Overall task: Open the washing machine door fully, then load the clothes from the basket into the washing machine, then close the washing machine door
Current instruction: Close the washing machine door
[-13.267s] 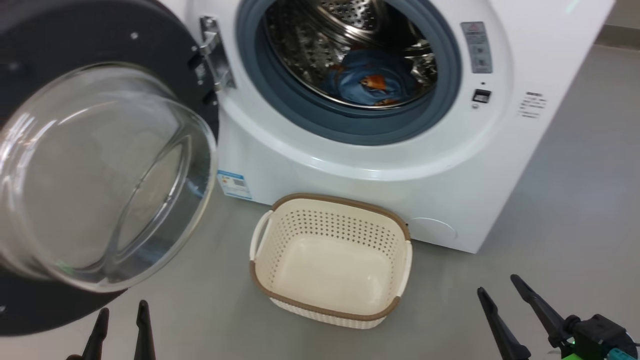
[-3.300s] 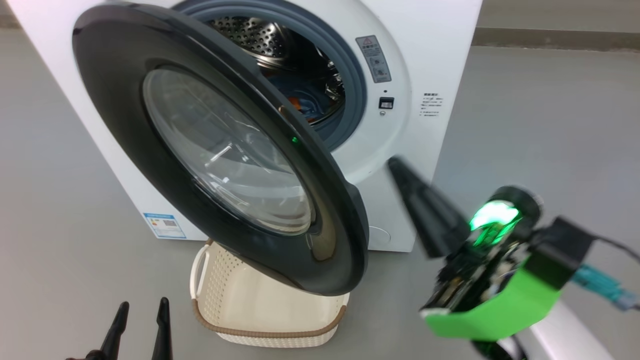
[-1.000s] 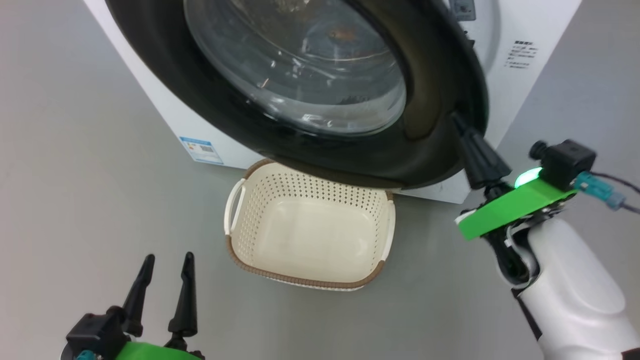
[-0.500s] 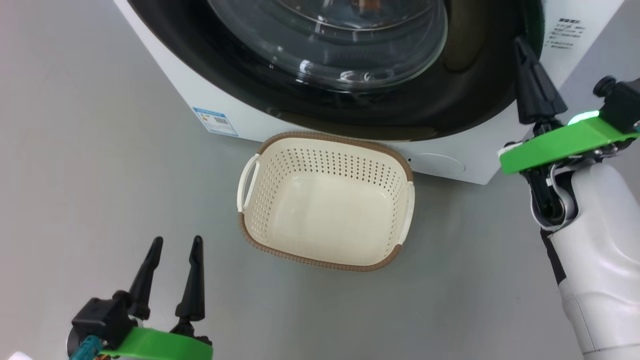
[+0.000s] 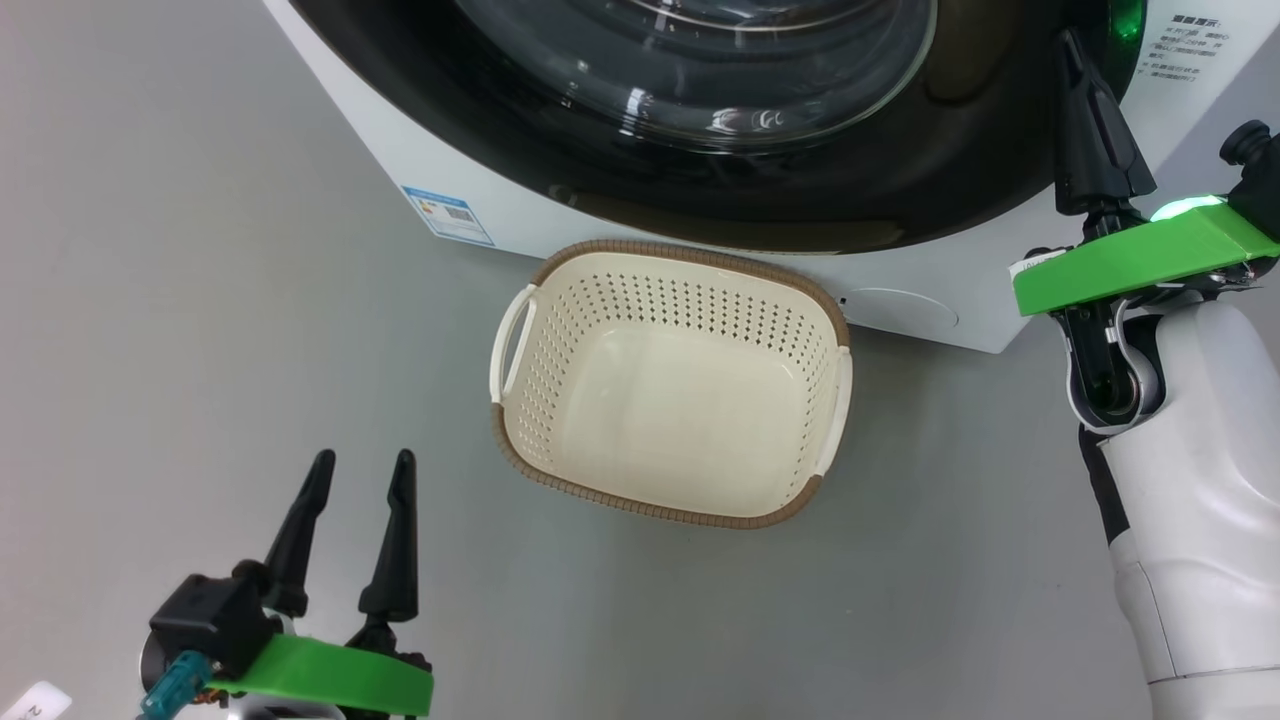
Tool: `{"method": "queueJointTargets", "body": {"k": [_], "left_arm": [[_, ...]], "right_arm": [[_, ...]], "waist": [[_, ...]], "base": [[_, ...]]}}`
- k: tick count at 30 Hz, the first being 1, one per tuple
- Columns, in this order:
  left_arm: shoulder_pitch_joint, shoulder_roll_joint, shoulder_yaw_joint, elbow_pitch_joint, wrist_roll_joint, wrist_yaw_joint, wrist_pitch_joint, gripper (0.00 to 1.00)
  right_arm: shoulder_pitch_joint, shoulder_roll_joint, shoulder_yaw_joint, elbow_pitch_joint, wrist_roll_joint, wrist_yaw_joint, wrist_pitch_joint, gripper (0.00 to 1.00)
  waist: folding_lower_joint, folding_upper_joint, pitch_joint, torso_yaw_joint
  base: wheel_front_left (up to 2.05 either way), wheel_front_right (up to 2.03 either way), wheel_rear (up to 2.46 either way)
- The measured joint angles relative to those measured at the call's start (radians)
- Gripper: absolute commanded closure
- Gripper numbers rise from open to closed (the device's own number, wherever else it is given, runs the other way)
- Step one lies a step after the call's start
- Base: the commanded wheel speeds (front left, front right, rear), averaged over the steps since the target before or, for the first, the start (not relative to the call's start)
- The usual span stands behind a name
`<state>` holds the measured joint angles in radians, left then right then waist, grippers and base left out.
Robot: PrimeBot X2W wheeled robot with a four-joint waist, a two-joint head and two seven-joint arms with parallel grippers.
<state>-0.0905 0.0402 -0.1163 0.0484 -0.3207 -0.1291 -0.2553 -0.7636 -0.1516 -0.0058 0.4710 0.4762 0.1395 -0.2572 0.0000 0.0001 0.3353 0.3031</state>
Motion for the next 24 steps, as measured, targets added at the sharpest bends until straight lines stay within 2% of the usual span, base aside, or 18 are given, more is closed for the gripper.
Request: {"method": "queueJointTargets", "body": {"k": [6,13,14,15,16,17,18,19,24], "left_arm": [[0.0,0.0,0.003,0.002,0.0,0.0,0.0,0.0],[0.0,0.0,0.009,0.026,0.0,0.0,0.0,0.0],[0.001,0.0,0.01,0.03,0.0,0.0,0.0,0.0],[0.003,0.0,0.012,0.034,0.0,0.0,0.0,0.0],[0.004,0.0,0.012,0.04,0.0,0.0,0.0,0.0],[0.004,0.0,0.011,0.047,0.0,0.0,0.0,0.0],[0.004,0.0,0.011,0.053,0.0,0.0,0.0,0.0],[0.004,0.0,0.012,0.06,0.003,0.0,0.0,0.0],[0.008,0.0,0.018,0.084,0.017,0.0,0.0,0.0]], "right_arm": [[0.0,0.008,0.007,0.0,0.002,-0.002,0.0,1.0],[0.032,-0.04,0.13,0.005,0.033,-0.003,0.0,0.99],[0.052,-0.042,0.14,0.006,0.035,-0.003,0.0,0.92],[0.075,-0.045,0.152,0.007,0.037,-0.003,0.0,0.73],[0.1,-0.047,0.158,0.007,0.039,-0.003,0.0,0.6],[0.125,-0.049,0.16,0.007,0.039,-0.003,0.0,0.39],[0.149,-0.052,0.162,0.005,0.04,-0.003,0.0,0.09],[0.17,-0.056,0.164,0.003,0.04,-0.003,0.0,0.0],[0.26,-0.064,0.164,-0.012,0.04,-0.003,0.0,0.0]], "waist": [[0.0001,0.0,-0.004,-0.006],[0.0,0.0,-0.034,-0.023],[0.0001,0.0,-0.04,-0.027],[0.0,0.0,-0.046,-0.031],[0.0001,0.0,-0.052,-0.035],[0.0001,0.0,-0.059,-0.039],[0.0,0.0,-0.065,-0.043],[0.0,0.0,-0.072,-0.048],[0.0,0.0,-0.101,-0.082]], "base": [[0.0,0.0,0.0],[0.0,0.0,0.0],[0.0,0.0,0.0],[0.0,0.0,0.0],[0.0,0.0,0.0],[0.0,0.0,0.0],[0.0,0.0,0.0],[0.0,0.0,0.0],[0.0,0.0,0.0]]}}
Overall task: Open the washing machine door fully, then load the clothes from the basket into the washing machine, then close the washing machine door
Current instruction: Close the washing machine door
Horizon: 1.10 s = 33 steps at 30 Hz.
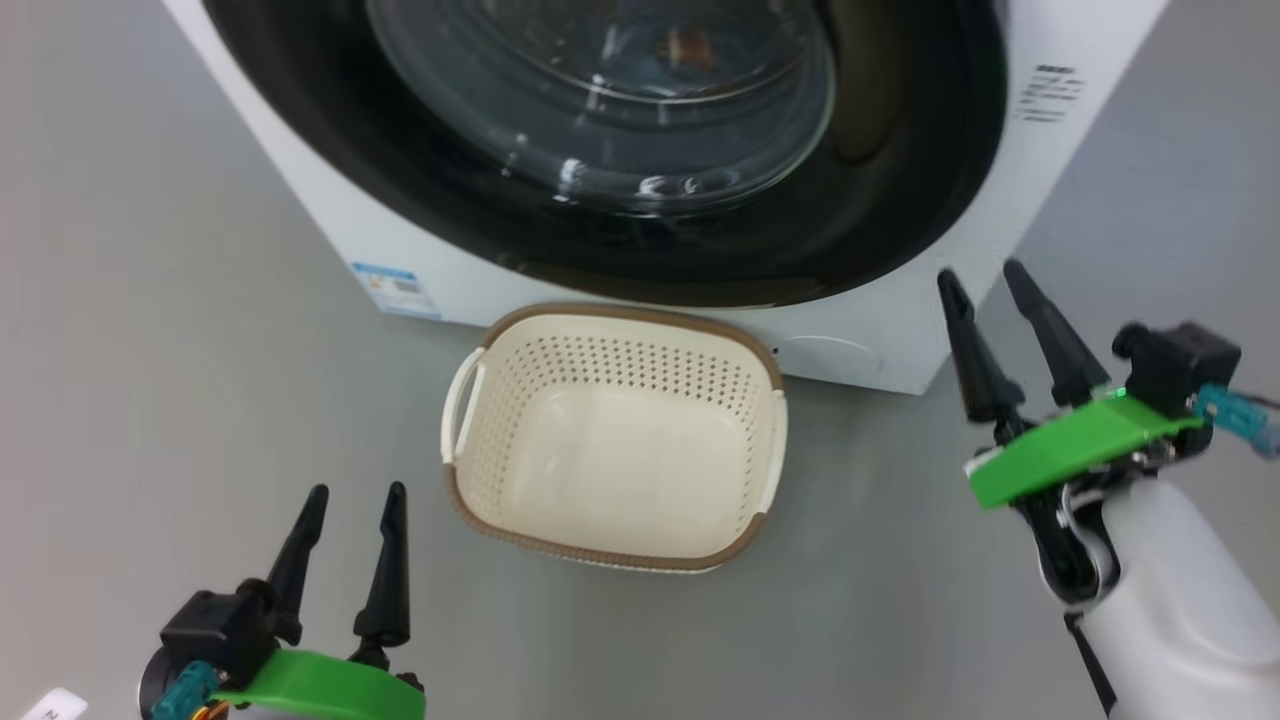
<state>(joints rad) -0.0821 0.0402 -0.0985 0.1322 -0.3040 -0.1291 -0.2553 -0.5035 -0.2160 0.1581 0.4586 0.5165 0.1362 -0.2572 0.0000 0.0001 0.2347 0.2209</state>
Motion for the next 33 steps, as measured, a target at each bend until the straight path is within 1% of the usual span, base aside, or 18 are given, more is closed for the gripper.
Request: {"method": "queueJointTargets", "body": {"k": [9,16,25,33], "left_arm": [[0.001,0.014,-0.003,0.024,0.0,0.0,0.0,0.0],[0.012,0.029,0.013,0.028,-0.001,0.0,0.0,0.0],[0.043,0.039,0.036,0.03,-0.002,0.0,0.0,0.0],[0.044,0.04,0.055,0.039,0.004,0.0,0.0,0.0]], "right_arm": [[0.11,-0.005,-0.005,-0.006,-0.005,0.0,0.0,0.0],[0.189,-0.012,-0.015,-0.03,-0.009,0.0,0.0,0.0],[0.275,-0.018,-0.073,-0.064,-0.013,0.0,0.0,0.0],[0.322,-0.028,-0.096,-0.083,-0.014,0.0,0.0,0.0]], "waist": [[0.0,0.0,-0.037,-0.071],[0.0,0.0,-0.07,-0.134],[0.0,0.0,-0.103,-0.205],[0.0,0.0,-0.126,-0.252]], "base": [[0.0,0.0,0.0],[0.0,0.0,0.0],[0.0,0.0,0.0],[0.0,0.0,0.0]]}}
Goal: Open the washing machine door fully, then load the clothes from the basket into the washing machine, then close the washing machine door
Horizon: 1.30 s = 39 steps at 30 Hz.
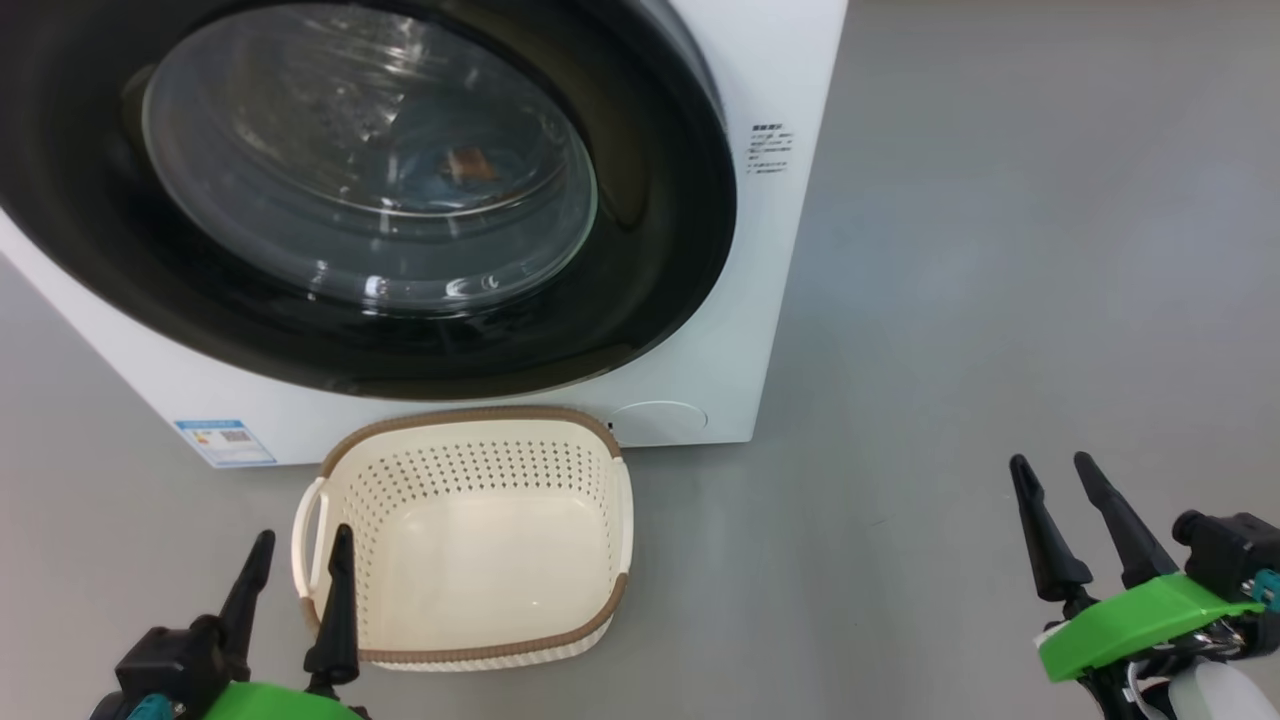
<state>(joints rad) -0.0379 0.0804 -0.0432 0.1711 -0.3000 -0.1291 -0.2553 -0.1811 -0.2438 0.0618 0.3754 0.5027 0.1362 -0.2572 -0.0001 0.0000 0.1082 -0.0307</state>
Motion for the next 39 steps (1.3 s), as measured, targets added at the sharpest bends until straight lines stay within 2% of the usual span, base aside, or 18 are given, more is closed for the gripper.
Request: {"method": "queueJointTargets", "body": {"k": [10,26,27,34,39], "left_arm": [[0.038,0.0,0.027,0.004,0.007,0.0,0.0,0.0],[0.039,-0.001,0.05,-0.005,0.006,0.0,0.0,0.0],[0.039,-0.002,0.05,-0.001,0.006,0.0,0.0,1.0],[0.065,-0.038,0.039,0.074,0.002,0.0,0.002,1.0],[0.07,-0.039,0.04,0.075,-0.047,0.0,0.017,1.0]], "right_arm": [[0.065,-0.006,-0.043,-0.014,-0.002,0.0,0.0,0.0],[0.08,0.002,-0.046,-0.022,-0.009,0.0,0.0,0.0],[0.08,0.003,-0.044,-0.017,-0.009,0.0,0.0,1.0],[0.108,0.059,-0.038,0.058,-0.006,0.0,0.002,1.0],[0.116,0.061,-0.04,0.056,0.033,0.0,0.018,1.0]], "waist": [[0.0,0.0,-0.026,-0.03],[0.0001,0.0,-0.033,-0.043],[0.0001,0.0,-0.032,-0.043],[0.0001,0.0,-0.033,-0.043],[0.0021,0.0,-0.037,-0.04]], "base": [[0.0,0.0,0.0],[0.0,0.0,0.0],[0.0,0.0,0.0],[0.0,0.0,0.0],[0.0,0.0,0.0]]}}
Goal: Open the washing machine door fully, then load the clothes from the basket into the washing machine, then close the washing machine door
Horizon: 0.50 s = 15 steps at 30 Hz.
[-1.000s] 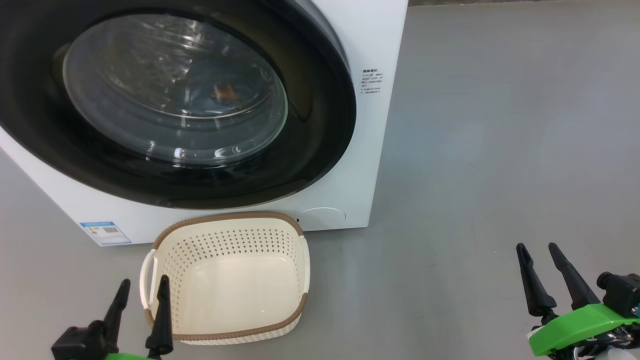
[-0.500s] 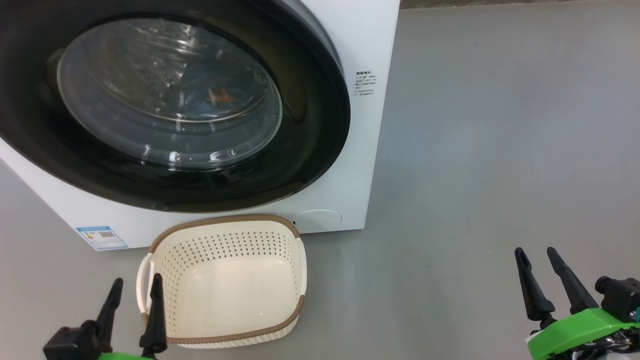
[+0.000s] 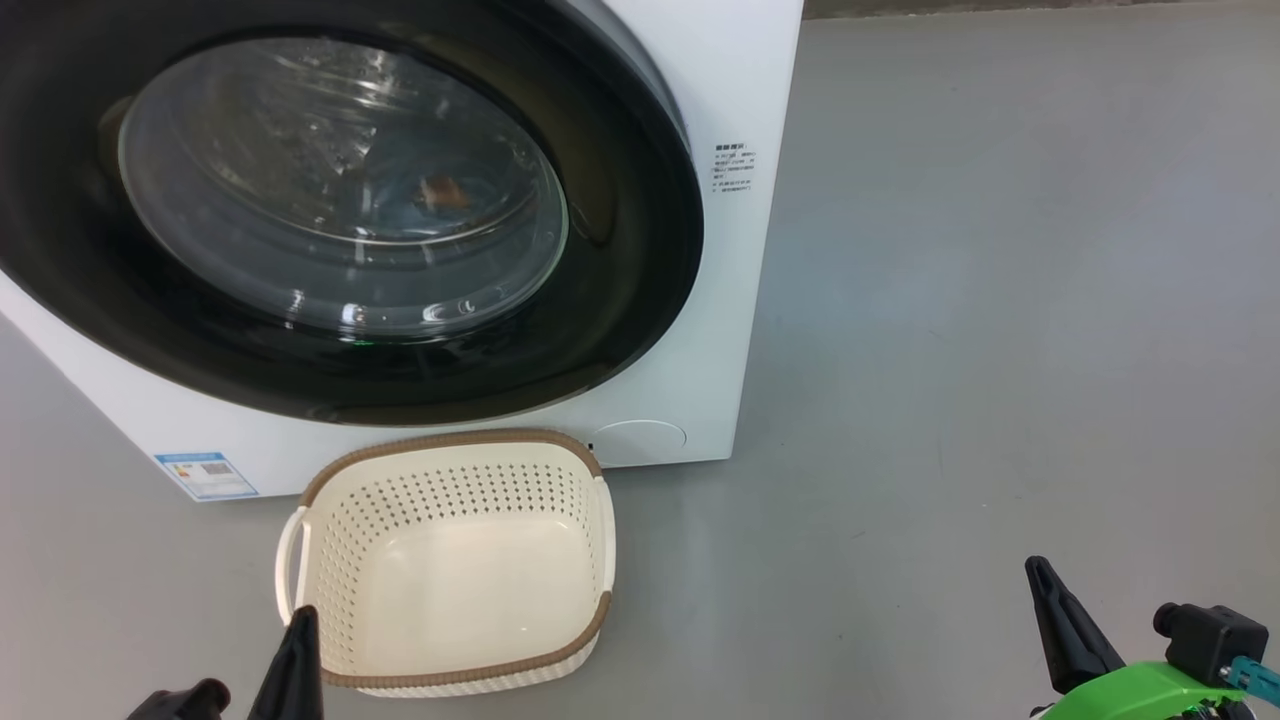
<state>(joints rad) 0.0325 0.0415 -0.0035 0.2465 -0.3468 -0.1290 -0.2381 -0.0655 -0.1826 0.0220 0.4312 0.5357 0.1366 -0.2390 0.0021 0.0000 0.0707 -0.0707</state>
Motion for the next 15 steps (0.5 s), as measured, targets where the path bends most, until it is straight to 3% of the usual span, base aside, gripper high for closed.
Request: {"method": "queueJointTargets", "body": {"k": [15], "left_arm": [[-0.001,0.0,0.006,0.004,-0.159,0.0,0.04,1.0]], "right_arm": [[0.0,0.02,-0.011,-0.017,0.134,0.0,0.043,1.0]], "waist": [[-0.0019,0.0,-0.007,0.009]], "base": [[0.0,0.0,0.0]]}}
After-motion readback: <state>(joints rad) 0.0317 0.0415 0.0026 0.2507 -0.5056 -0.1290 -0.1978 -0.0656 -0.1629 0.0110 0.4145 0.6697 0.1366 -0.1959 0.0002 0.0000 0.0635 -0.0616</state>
